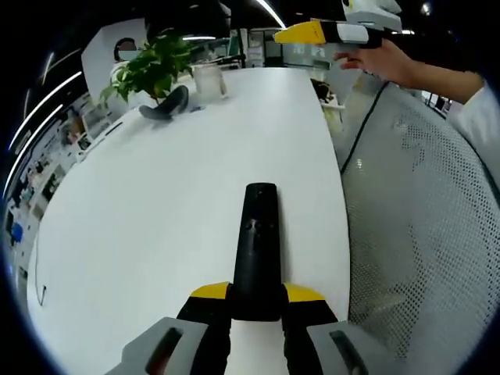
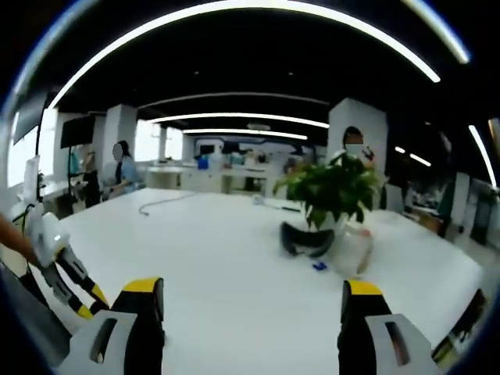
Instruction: Press the specified remote control buttons in sequence, fully releasing each button before pressing the next.
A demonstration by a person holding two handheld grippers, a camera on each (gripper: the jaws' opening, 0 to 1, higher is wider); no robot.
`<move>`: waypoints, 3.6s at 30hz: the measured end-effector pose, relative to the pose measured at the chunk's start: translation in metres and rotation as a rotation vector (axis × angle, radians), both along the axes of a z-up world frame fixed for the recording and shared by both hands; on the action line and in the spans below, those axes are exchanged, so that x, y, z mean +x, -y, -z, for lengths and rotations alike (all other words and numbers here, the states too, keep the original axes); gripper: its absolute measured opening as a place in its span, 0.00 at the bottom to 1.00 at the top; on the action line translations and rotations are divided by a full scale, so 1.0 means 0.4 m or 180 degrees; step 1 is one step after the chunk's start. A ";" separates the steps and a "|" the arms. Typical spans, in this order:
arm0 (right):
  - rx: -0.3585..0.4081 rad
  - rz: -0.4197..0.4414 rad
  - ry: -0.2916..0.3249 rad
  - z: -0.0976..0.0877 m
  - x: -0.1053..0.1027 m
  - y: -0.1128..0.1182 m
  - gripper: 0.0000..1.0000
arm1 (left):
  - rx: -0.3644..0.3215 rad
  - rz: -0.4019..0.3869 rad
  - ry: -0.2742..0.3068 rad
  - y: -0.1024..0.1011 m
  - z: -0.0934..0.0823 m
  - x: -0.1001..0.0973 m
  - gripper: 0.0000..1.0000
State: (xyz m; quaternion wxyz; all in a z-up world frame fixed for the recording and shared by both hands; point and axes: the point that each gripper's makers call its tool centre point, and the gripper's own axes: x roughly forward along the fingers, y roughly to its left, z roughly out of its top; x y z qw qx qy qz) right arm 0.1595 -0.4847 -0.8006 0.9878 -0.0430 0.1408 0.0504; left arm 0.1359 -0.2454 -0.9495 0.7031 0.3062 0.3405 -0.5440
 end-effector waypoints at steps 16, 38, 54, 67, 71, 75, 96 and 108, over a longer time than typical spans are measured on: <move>-0.0013 -0.0087 -0.0117 0.050 -0.039 -0.069 0.96 | 0.0044 0.0063 0.0078 0.004 -0.023 0.154 0.23; 0.0075 0.0004 -0.0365 0.092 -0.032 -0.049 0.99 | 0.0174 0.0136 0.0252 0.001 -0.028 0.404 0.23; 0.0067 0.0024 -0.0534 0.117 -0.038 -0.052 0.93 | 0.0331 0.0186 0.0294 0.006 -0.009 0.552 0.23; 0.0069 0.0000 -0.0583 0.124 -0.039 -0.055 0.92 | 0.0591 0.0232 0.0173 0.019 0.035 0.605 0.23; 0.0073 0.0002 -0.0599 0.126 -0.040 -0.055 0.91 | 0.0742 0.0346 0.0183 0.016 0.062 0.617 0.23; 0.0075 0.0007 -0.0613 0.128 -0.040 -0.054 0.91 | 0.0738 0.0343 0.0135 0.016 0.059 0.620 0.23; 0.0025 -0.0040 -0.0542 0.120 -0.040 -0.059 0.91 | 0.0331 -0.0884 -0.0245 -0.012 0.063 0.620 0.35; 0.0014 -0.0072 -0.0490 0.113 -0.041 -0.062 0.91 | -0.0496 -0.1452 -0.0709 -0.024 0.000 0.492 0.59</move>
